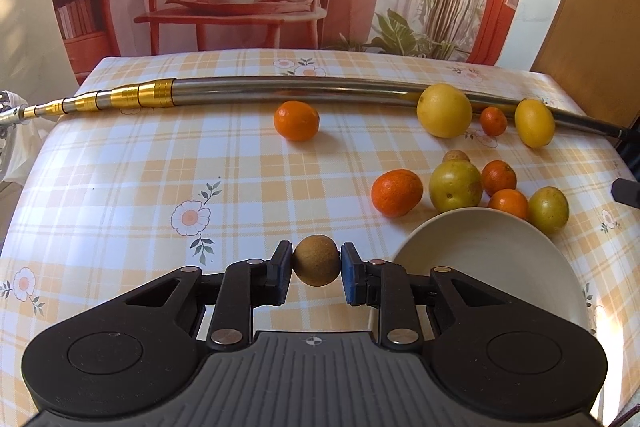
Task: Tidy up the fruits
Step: 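Carry the kiwi over the cream plate with the left gripper while the right gripper grasps the large grapefruit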
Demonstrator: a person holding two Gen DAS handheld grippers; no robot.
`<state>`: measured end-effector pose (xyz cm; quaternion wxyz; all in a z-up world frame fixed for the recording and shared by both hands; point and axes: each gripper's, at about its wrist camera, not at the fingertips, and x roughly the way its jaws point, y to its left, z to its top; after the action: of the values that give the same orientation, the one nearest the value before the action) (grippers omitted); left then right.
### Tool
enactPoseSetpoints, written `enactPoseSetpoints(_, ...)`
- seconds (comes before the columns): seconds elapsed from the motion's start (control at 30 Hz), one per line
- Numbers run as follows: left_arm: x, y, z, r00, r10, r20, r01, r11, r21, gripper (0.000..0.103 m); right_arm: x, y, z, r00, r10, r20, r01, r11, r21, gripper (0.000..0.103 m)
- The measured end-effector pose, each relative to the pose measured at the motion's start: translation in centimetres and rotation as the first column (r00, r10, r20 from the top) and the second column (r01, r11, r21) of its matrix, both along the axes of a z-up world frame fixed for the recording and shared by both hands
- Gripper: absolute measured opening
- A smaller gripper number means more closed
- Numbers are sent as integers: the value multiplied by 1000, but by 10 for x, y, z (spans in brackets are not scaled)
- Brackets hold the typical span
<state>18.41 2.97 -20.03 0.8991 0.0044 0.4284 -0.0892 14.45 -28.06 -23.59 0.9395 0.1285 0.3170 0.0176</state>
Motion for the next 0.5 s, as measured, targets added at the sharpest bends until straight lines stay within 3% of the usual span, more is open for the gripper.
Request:
enactPoseSetpoints(0.1, -11, -3, 8, 1000, -9, 29, 10, 1000, -27, 27, 3, 1, -5, 1000, 11, -13, -12, 1000, -14, 95)
enactPoseSetpoints(0.4, -31, -24, 16, 995, -40, 90, 45, 998, -53, 27, 25, 3, -25, 995, 84, -61, -82, 996, 44, 68)
enactPoseSetpoints(0.5, -34, -28, 12, 995, -46, 85, 52, 996, -68, 27, 31, 10, -29, 992, 107, -63, -106, 994, 20, 62)
